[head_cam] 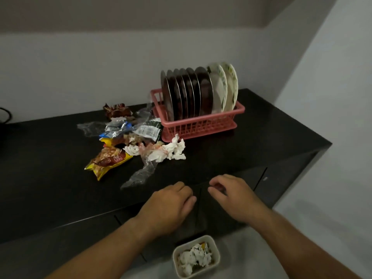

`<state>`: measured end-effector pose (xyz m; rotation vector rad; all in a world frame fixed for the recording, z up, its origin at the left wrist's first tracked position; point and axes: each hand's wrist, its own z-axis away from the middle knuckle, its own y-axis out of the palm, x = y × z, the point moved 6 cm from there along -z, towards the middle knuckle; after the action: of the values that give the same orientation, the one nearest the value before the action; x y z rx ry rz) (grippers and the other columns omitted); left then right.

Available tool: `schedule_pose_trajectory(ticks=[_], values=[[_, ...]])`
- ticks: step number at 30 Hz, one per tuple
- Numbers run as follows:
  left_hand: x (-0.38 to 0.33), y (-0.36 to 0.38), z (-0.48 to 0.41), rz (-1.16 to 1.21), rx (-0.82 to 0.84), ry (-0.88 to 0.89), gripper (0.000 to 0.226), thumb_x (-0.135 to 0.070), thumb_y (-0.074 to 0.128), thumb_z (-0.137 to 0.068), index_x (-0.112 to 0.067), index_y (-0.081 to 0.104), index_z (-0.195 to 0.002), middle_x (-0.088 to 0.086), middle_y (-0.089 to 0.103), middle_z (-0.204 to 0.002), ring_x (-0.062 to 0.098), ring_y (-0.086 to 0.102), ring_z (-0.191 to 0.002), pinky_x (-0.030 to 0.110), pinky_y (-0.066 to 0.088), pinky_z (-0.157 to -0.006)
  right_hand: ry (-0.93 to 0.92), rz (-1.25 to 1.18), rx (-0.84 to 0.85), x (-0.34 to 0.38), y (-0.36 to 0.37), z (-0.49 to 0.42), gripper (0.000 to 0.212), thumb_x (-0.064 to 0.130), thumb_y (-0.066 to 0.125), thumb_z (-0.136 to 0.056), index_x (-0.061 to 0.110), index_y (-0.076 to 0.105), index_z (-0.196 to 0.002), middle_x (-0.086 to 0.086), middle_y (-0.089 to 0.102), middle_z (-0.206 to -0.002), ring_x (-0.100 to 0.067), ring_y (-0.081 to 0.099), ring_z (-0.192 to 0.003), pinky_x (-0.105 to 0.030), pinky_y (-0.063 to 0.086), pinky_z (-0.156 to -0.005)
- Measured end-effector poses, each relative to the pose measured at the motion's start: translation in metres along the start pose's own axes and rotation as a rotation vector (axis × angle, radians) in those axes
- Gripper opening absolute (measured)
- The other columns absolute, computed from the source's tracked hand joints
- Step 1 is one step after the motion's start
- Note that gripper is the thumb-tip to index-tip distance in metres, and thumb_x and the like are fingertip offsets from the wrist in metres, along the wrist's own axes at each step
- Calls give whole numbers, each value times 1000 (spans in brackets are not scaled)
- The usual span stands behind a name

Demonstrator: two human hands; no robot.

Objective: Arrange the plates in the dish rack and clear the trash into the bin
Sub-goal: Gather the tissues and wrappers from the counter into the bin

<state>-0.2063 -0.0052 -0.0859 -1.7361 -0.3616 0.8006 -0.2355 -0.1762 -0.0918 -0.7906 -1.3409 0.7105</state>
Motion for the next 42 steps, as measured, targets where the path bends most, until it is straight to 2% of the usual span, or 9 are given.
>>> schedule_pose_trajectory(ticks=[6, 10, 14, 17, 21, 25, 32, 37, 42], values=[[26, -27, -2, -97, -86, 99, 29, -47, 44, -95, -31, 56, -116, -11, 51, -113, 6, 47, -105, 24, 45, -89, 8, 24, 43, 29, 19, -14, 27, 38, 57, -96, 32, 58, -122, 15, 55, -109, -1, 55, -99, -28, 52, -90], [72, -51, -16, -348, -205, 97, 43, -45, 57, -86, -25, 56, -124, 2, 49, -134, 23, 37, -133, 45, 32, -109, 35, 27, 6, 51, 26, -43, 25, 37, 60, -95, 31, 61, -120, 16, 55, -105, -1, 57, -94, -25, 53, -86], [144, -37, -39, -211, 112, -212, 84, -52, 65, -80, -28, 21, -148, 3, 5, -160, 32, 1, -147, 59, 25, -110, 58, 35, -42, 72, 32, -73, 25, 34, 61, -95, 26, 63, -119, 13, 57, -104, -3, 58, -93, -27, 54, -86], [170, -9, -45, -100, 291, -275, 87, -45, 66, -83, -27, 14, -151, -3, -8, -161, 34, 6, -146, 54, 37, -106, 70, 45, -63, 83, 39, -86, 26, 34, 60, -96, 26, 62, -121, 11, 57, -104, -4, 58, -93, -26, 53, -86], [186, 13, -41, -130, 169, -242, 62, -24, 53, -93, -21, 23, -147, 7, 17, -158, 32, 33, -135, 46, 41, -99, 112, 52, -86, 80, 43, -88, 27, 34, 60, -96, 26, 62, -122, 12, 57, -104, -3, 57, -93, -23, 51, -85], [197, 18, -37, -162, 89, -186, 60, -17, 53, -93, -21, 26, -147, 9, 41, -140, 27, 42, -124, 40, 40, -97, 146, 47, -99, 73, 45, -88, 27, 32, 60, -96, 26, 62, -122, 13, 56, -102, -2, 57, -90, -18, 50, -81], [209, -12, -55, -8, -17, -175, 51, -12, 44, -95, -27, 40, -143, 8, 40, -142, 27, 40, -123, 39, 43, -98, 103, 46, -91, 73, 42, -103, 28, 31, 61, -95, 25, 63, -123, 14, 57, -100, 0, 58, -89, -15, 48, -78], [199, -47, -68, -21, -154, -174, 48, -34, 63, -86, -20, 52, -131, 6, 47, -121, 22, 47, -109, 32, 48, -86, 65, 44, -65, 67, 34, -115, 28, 32, 62, -95, 25, 62, -122, 14, 56, -101, -3, 58, -91, -25, 53, -84], [181, -66, -84, -138, -168, -161, 26, -2, 61, -82, -14, 62, -106, 5, 58, -101, 22, 55, -92, 27, 42, -70, 29, 52, -77, 57, 23, -126, 31, 35, 64, -92, 24, 63, -121, 11, 58, -104, -5, 59, -92, -29, 54, -85]])
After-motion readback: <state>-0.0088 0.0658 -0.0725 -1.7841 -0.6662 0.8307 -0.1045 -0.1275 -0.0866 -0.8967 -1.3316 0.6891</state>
